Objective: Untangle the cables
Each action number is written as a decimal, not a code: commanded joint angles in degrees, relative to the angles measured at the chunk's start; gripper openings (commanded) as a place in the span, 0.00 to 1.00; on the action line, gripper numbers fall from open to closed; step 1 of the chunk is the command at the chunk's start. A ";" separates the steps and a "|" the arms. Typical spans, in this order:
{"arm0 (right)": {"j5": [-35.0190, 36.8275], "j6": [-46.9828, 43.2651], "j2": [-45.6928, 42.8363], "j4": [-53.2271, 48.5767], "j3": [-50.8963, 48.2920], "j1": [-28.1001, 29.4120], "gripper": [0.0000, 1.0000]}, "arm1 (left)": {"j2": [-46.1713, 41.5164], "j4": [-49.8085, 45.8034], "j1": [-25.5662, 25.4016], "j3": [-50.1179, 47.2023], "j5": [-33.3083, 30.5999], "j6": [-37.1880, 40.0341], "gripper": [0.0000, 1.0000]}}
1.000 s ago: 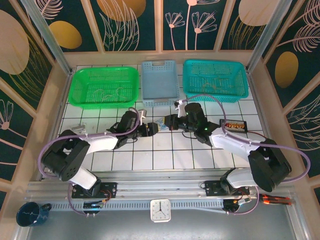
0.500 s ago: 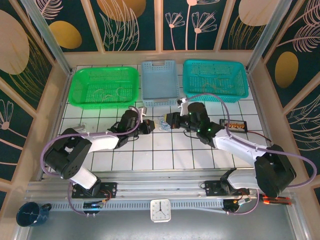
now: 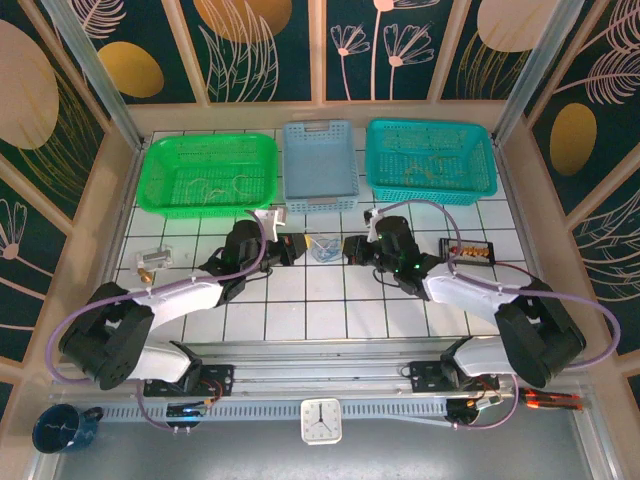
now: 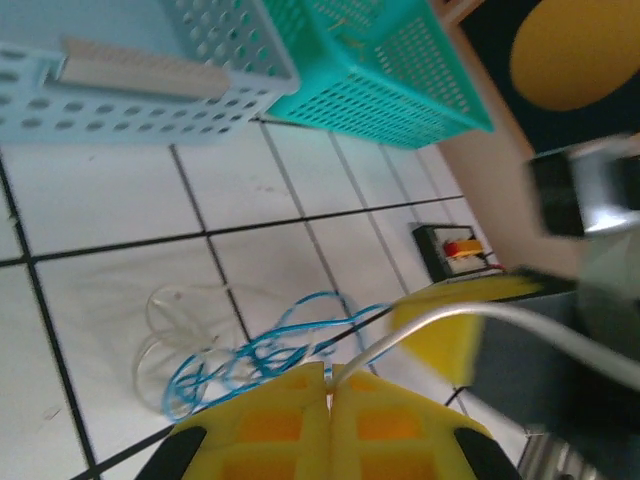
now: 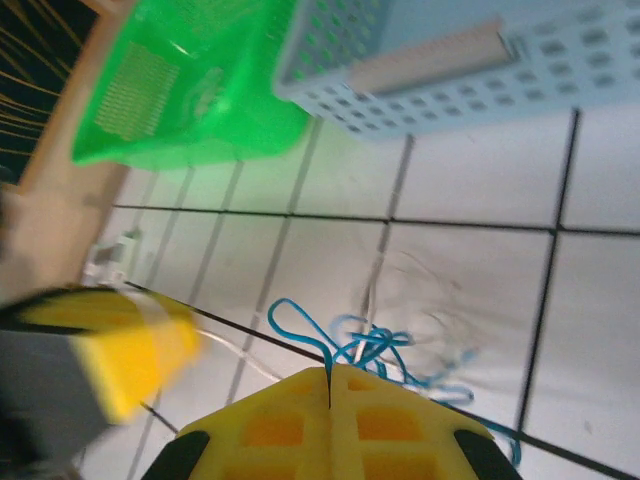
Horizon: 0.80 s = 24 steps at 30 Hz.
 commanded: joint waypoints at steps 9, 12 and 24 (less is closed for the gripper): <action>3.53 4.52 6.50 8.21 -6.55 0.42 0.00 | -7.84 7.73 -0.18 -0.31 0.87 -1.40 0.00; 4.23 4.65 7.03 8.05 -6.76 1.07 0.00 | -9.45 8.64 -0.24 0.18 0.16 -2.94 0.00; 6.39 4.12 10.28 7.78 -6.80 2.98 0.00 | -14.98 11.73 -0.22 5.56 -0.89 -7.95 0.00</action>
